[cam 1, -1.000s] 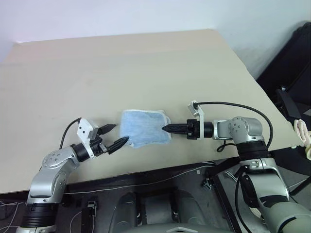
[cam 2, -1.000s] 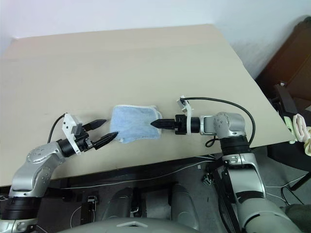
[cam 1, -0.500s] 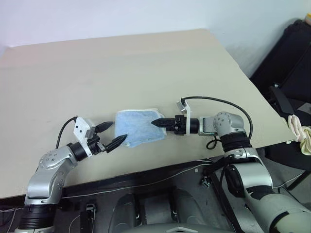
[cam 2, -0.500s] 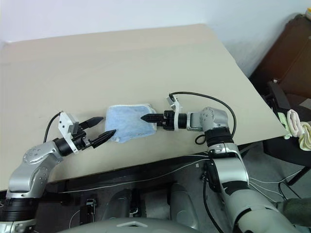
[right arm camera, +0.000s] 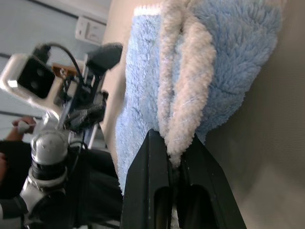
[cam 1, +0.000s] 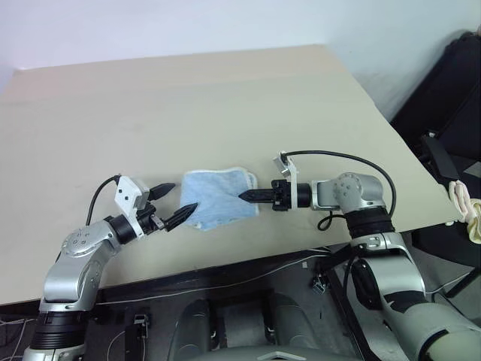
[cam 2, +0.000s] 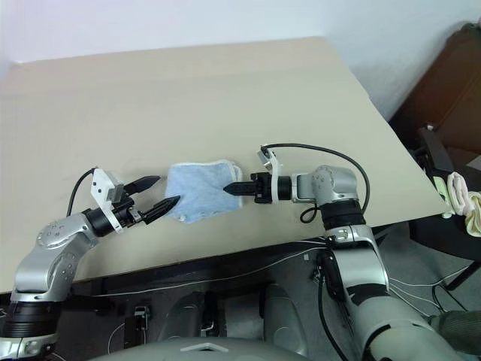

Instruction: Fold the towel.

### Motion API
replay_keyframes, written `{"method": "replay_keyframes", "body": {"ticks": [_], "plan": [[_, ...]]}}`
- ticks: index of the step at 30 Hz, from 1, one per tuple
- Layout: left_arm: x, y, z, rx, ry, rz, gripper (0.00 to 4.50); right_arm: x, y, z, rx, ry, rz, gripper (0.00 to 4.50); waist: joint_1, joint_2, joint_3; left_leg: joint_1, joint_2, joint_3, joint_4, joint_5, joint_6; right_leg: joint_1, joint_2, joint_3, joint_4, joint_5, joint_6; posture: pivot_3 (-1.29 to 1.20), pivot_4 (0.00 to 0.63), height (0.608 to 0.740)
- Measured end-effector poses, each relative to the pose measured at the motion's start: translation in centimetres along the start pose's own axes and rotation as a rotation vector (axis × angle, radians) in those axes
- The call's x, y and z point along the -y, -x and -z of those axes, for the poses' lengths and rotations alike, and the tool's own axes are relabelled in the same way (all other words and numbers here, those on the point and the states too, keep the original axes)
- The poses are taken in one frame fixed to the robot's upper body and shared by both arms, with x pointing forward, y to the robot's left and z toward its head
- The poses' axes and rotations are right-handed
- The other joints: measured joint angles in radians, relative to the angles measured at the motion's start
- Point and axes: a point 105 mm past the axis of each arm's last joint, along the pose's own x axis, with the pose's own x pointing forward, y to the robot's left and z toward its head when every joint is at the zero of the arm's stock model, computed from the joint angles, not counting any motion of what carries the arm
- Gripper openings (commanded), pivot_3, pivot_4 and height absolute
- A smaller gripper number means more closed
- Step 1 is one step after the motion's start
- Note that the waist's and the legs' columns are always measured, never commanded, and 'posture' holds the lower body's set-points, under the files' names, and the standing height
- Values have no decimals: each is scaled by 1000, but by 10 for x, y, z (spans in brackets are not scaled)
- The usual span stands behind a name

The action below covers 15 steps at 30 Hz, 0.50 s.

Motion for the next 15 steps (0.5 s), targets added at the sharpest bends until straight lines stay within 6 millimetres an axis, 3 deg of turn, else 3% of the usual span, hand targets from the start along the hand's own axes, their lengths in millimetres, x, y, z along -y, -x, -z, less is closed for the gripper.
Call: {"method": "replay_keyframes", "body": {"ticks": [2, 7, 15], "plan": [[-2, -1, -1, 0, -4, -3, 4500, -8, 8, -7, 47, 9, -17, 15, 7, 0, 0, -4, 0, 0, 0, 0, 0, -3, 0, 0, 0, 0, 0, 0, 150, 740], [-8, -3, -4, 0, -24, -13, 4500, -32, 48, -50, 281, 195, 40, 15, 19, 0, 0, -7, -1, 0, 0, 0, 0, -6, 0, -1, 0, 0, 1, 0, 150, 740], [-7, -15, -4, 7, -27, 10, 4500, -12, 107, -89, 782, 144, 235, 15, 18, 0, 0, -9, -2, 2, 1, 0, 1, -6, 2, -1, 0, 2, 4, 0, 150, 740]]}}
